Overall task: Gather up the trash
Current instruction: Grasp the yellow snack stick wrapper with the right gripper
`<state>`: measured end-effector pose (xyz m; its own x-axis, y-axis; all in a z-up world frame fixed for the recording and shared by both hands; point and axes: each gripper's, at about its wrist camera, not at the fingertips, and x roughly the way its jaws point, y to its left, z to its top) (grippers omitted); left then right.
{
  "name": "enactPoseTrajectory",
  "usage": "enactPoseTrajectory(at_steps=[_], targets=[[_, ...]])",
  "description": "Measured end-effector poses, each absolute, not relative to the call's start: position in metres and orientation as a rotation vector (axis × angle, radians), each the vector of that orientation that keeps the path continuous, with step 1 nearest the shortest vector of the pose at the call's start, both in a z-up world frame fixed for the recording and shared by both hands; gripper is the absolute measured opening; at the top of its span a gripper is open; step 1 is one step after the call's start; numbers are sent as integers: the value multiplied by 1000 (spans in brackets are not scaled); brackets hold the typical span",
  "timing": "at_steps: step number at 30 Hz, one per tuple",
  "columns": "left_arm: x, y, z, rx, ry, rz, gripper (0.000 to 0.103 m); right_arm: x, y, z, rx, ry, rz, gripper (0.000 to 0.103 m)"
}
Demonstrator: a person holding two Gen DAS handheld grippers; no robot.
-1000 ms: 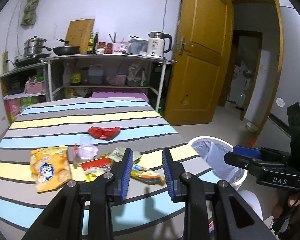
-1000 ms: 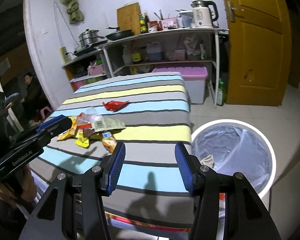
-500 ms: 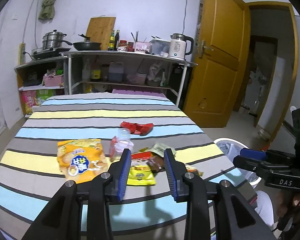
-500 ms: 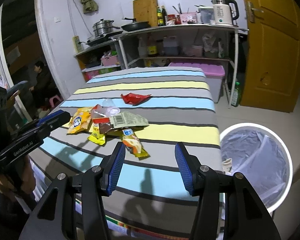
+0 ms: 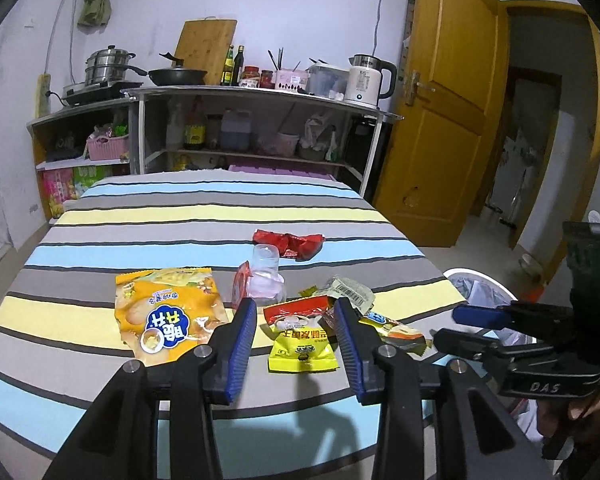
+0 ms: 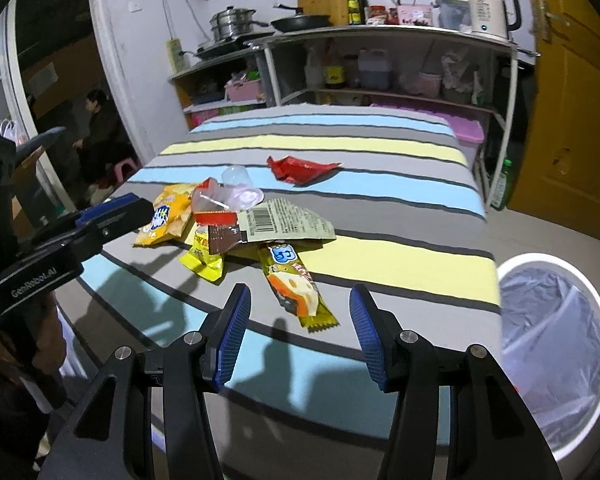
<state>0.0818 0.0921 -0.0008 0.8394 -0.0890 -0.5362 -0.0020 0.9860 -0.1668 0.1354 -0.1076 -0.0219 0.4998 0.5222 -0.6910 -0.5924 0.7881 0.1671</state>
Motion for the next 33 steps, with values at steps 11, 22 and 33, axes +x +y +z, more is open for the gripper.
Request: enactPoseTrajectory(at_steps=[11,22,33], targets=[[106,95,-2,-164,583,-58,40,165,-80,-52,-140,888,718,52],[150,68,-6,-127,620,-141,47,163,-100,-51,-117,913,720,17],[184,27,-27,-96,724,-235,50,143,-146,-47,-65,912,665,16]])
